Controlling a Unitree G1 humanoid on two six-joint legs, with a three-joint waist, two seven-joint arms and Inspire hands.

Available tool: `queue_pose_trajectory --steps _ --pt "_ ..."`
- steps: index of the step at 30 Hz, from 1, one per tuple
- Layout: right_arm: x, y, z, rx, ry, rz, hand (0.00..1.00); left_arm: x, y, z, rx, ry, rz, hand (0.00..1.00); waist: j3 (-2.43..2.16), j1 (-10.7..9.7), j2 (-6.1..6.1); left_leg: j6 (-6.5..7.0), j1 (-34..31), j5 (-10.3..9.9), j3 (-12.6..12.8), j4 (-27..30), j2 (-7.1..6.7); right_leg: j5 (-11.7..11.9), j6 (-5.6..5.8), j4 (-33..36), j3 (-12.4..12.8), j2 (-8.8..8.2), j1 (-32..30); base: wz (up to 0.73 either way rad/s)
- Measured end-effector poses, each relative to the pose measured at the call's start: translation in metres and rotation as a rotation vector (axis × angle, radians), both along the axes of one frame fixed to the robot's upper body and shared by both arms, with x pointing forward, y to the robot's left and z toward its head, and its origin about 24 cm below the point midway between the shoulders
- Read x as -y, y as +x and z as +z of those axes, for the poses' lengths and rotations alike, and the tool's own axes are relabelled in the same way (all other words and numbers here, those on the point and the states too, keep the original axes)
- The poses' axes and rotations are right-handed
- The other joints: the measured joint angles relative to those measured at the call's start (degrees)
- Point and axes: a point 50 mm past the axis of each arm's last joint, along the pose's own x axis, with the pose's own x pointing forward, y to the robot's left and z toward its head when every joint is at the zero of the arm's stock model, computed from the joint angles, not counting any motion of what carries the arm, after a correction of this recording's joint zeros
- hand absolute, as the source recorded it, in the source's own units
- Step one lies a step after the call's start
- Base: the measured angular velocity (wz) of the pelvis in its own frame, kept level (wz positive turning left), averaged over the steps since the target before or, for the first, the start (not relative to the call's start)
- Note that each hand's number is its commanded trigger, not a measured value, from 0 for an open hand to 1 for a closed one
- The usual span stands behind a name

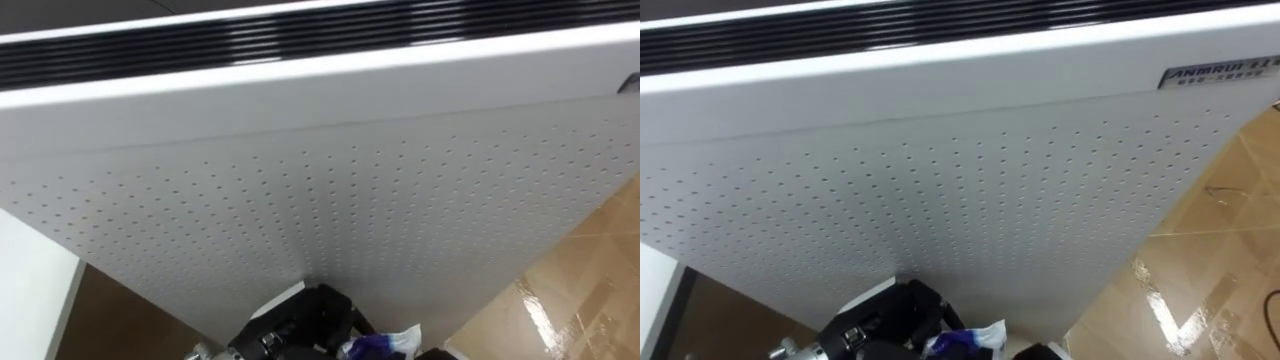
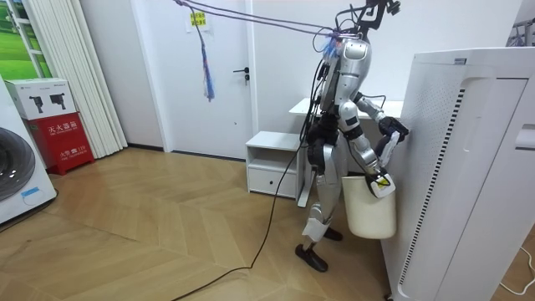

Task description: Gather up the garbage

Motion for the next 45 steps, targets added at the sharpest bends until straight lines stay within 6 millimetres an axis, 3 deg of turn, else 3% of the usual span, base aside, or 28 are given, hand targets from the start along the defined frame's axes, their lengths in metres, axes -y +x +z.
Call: queue_pose_trajectory --steps 3,4,5,6,12,14,23,39,45 --pt "-0.001 0.000 0.000 -0.001 0.000 0.002 1.00 0.000 -0.001 -0.004 -0.017 0.012 -0.002 1.00 0.00 0.00 0.01 0.00 -0.02 0.00 0.00 0.04 -0.01 0.00 0.00 0.02 -0.02 0.00 0.03 0.00" --pt "-0.001 0.000 0.000 -0.001 0.001 0.002 1.00 0.000 -0.002 -0.007 -0.028 0.016 -0.004 0.91 0.00 0.00 0.01 0.00 -0.02 0.00 0.00 0.05 -0.01 0.00 0.00 0.06 -0.03 0.00 0.02 0.00" --pt "-0.001 0.000 0.000 -0.002 0.001 0.002 1.00 0.001 -0.002 -0.009 -0.039 0.018 -0.006 0.59 0.00 0.00 0.02 0.00 -0.02 0.00 0.00 0.09 0.00 0.00 0.00 0.10 -0.04 0.01 0.02 0.00" --pt "-0.001 0.000 0.000 -0.002 0.001 0.003 1.00 0.001 -0.003 -0.010 -0.043 0.019 -0.006 0.00 -0.01 -0.04 0.02 0.00 -0.02 0.00 0.00 0.09 0.00 0.00 0.00 0.14 -0.03 0.00 0.02 0.00" --pt "0.000 0.000 0.000 -0.002 -0.001 0.002 1.00 -0.001 -0.004 -0.016 -0.064 0.045 -0.010 0.00 -0.03 -0.11 0.06 0.00 -0.05 0.00 0.14 0.15 0.02 -0.10 -0.03 0.47 -0.10 -0.06 0.00 0.00" --pt "0.000 0.000 0.000 -0.002 0.000 0.002 1.00 -0.002 -0.005 -0.018 -0.072 0.049 -0.008 0.00 -0.03 -0.13 0.07 0.06 -0.36 0.04 1.55 0.45 0.45 -0.12 -0.06 0.50 -0.27 -0.01 -0.01 0.02" --pt "0.003 0.000 0.000 -0.002 -0.008 0.001 1.00 -0.003 -0.006 -0.021 -0.081 0.054 -0.006 0.00 -0.04 -0.06 0.10 0.17 -0.46 0.10 2.85 0.76 0.59 -0.71 -0.06 1.35 -0.47 -0.39 -0.09 0.01" --pt "0.009 -0.007 -0.005 -0.041 -0.028 0.001 1.00 -0.015 -0.021 -0.043 -0.145 0.223 -0.061 0.00 -0.13 -0.07 -0.10 0.17 -0.48 0.12 2.99 0.45 0.64 -0.88 -0.19 1.48 -0.70 -0.44 -0.36 0.00" --pt "0.007 -0.007 -0.005 -0.045 0.002 -0.011 1.00 -0.014 -0.023 -0.045 -0.157 0.227 -0.071 0.00 -0.31 -0.10 -0.81 0.18 -0.48 0.12 3.01 0.55 0.64 -0.88 -0.19 1.51 -0.68 -0.43 -0.37 0.00"
